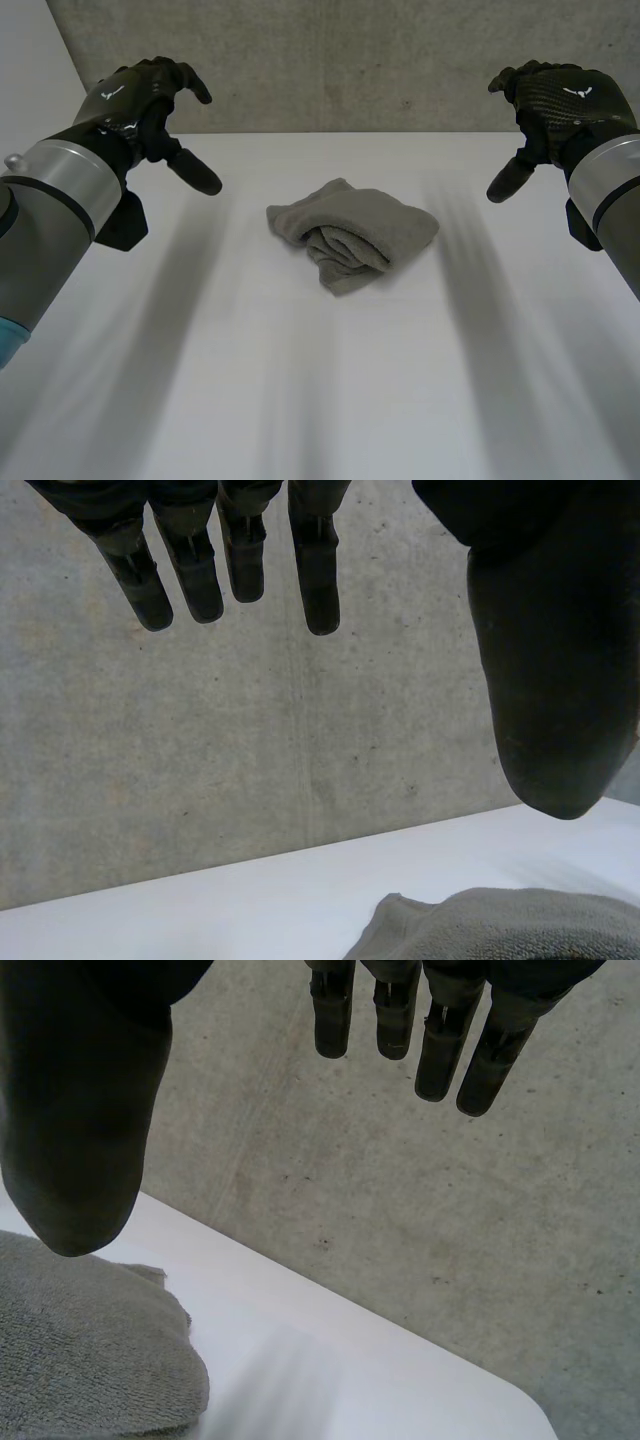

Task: Fold the towel.

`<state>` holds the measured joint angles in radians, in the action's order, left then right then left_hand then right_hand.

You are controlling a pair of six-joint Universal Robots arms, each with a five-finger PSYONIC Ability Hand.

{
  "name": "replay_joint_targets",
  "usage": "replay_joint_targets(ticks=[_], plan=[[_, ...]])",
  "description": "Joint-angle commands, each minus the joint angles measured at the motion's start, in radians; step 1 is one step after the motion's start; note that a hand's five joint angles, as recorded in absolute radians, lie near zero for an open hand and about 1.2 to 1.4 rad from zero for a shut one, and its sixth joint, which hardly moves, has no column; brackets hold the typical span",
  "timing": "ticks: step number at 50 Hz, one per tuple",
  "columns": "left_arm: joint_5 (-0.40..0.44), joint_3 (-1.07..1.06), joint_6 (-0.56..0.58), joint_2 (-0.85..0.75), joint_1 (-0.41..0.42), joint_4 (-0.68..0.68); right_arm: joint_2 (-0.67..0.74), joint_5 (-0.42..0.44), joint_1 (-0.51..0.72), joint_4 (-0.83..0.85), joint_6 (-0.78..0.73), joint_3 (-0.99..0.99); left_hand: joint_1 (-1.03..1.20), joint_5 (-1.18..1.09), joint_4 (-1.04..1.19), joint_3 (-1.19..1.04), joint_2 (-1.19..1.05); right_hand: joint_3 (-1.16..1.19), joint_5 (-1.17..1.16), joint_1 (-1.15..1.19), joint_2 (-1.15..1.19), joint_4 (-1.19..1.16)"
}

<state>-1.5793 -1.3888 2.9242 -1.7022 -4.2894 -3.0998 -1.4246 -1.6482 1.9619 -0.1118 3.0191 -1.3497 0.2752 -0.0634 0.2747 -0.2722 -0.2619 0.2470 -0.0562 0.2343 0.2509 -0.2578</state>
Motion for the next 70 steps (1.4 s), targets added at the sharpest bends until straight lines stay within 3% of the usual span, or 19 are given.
replay_joint_targets(ticks=[1,6,15,22,29,31,32,34,35,36,37,38,45,54,63,64,65,67,70], plan=[[0.010,0.004,0.001,-0.049,0.008,-0.052,0.012,0.004,0.006,0.000,-0.017,-0.002,-0.068,0.030,-0.067,0.065,0.054,-0.072,0.056,-0.060,-0.076,0.083],[0.016,0.045,0.003,-0.154,0.020,-0.132,0.056,0.034,0.019,-0.002,-0.097,-0.011,-0.053,0.016,-0.052,0.050,0.040,-0.072,0.056,-0.060,-0.076,0.083],[0.090,0.201,0.064,-0.430,0.051,-0.223,0.261,0.192,0.051,0.041,-0.141,0.001,-0.044,0.007,-0.044,0.041,0.031,-0.072,0.056,-0.060,-0.076,0.083],[0.220,0.356,0.131,-0.693,0.054,-0.272,0.501,0.182,0.112,0.175,-0.144,0.116,-0.032,-0.005,-0.032,0.029,0.019,-0.072,0.056,-0.060,-0.076,0.083],[0.265,0.482,0.165,-0.860,0.060,-0.276,0.627,0.156,0.137,0.179,-0.143,0.219,0.021,-0.058,0.021,-0.023,-0.034,-0.072,0.056,-0.060,-0.076,0.083],[0.263,0.505,0.170,-0.886,0.062,-0.273,0.703,0.104,0.152,0.175,-0.144,0.282,0.068,-0.105,0.068,-0.070,-0.081,0.314,-0.330,0.326,0.310,-0.303],[0.263,0.520,0.171,-0.905,0.068,-0.272,0.704,0.103,0.152,0.175,-0.144,0.282,0.210,-0.247,0.210,-0.213,-0.223,0.317,-0.333,0.329,0.313,-0.306],[0.262,0.525,0.171,-0.915,0.076,-0.272,0.704,0.071,0.154,0.173,-0.141,0.288,0.393,-0.431,0.394,-0.396,-0.407,0.813,-0.829,0.826,0.809,-0.802],[0.260,0.522,0.171,-0.916,0.083,-0.273,0.704,0.071,0.154,0.173,-0.141,0.288,0.606,-0.643,0.606,-0.609,-0.619,0.816,-0.832,0.828,0.812,-0.805],[0.257,0.521,0.171,-0.912,0.094,-0.270,0.684,0.070,0.154,0.175,-0.138,0.279,0.910,-0.947,0.910,-0.913,-0.923,1.124,-1.140,1.136,1.120,-1.113],[0.257,0.521,0.171,-0.912,0.094,-0.270,0.684,0.070,0.154,0.175,-0.138,0.279,0.913,-0.950,0.913,-0.916,-0.926,1.127,-1.143,1.140,1.123,-1.116],[0.254,0.516,0.170,-0.907,0.103,-0.269,0.658,0.070,0.154,0.176,-0.138,0.267,1.119,-1.156,1.119,-1.122,-1.132,1.149,-1.165,1.162,1.145,-1.138],[0.242,0.439,0.170,-0.801,0.120,-0.266,0.474,0.109,0.149,0.172,-0.143,0.129,1.121,-1.158,1.122,-1.124,-1.134,1.149,-1.165,1.162,1.145,-1.138],[0.141,0.092,0.167,-0.441,0.102,-0.266,0.250,0.228,0.143,0.057,-0.174,-0.045,1.121,-1.158,1.122,-1.124,-1.134,1.149,-1.165,1.162,1.145,-1.138],[0.144,-0.368,0.174,-0.050,0.066,-0.264,0.141,0.421,0.140,-0.238,-0.435,-0.212,1.121,-1.158,1.122,-1.124,-1.134,1.149,-1.165,1.162,1.145,-1.138],[0.144,-0.369,0.174,-0.050,0.066,-0.264,0.136,0.454,0.140,-0.273,-0.474,-0.236,1.121,-1.158,1.122,-1.124,-1.134,0.927,-0.943,0.939,0.923,-0.916],[0.144,-0.427,0.174,-0.003,0.063,-0.264,0.136,0.455,0.140,-0.273,-0.474,-0.236,1.121,-1.158,1.122,-1.124,-1.134,0.924,-0.940,0.937,0.920,-0.913],[0.145,-0.484,0.173,0.035,0.059,-0.266,0.119,0.495,0.140,-0.308,-0.511,-0.264,1.121,-1.158,1.122,-1.124,-1.134,0.369,-0.385,0.381,0.365,-0.358],[0.145,-0.569,0.173,0.082,0.054,-0.272,0.105,0.501,0.138,-0.302,-0.508,-0.266,0.934,-0.971,0.934,-0.937,-0.947,0.217,-0.233,0.229,0.213,-0.206]])
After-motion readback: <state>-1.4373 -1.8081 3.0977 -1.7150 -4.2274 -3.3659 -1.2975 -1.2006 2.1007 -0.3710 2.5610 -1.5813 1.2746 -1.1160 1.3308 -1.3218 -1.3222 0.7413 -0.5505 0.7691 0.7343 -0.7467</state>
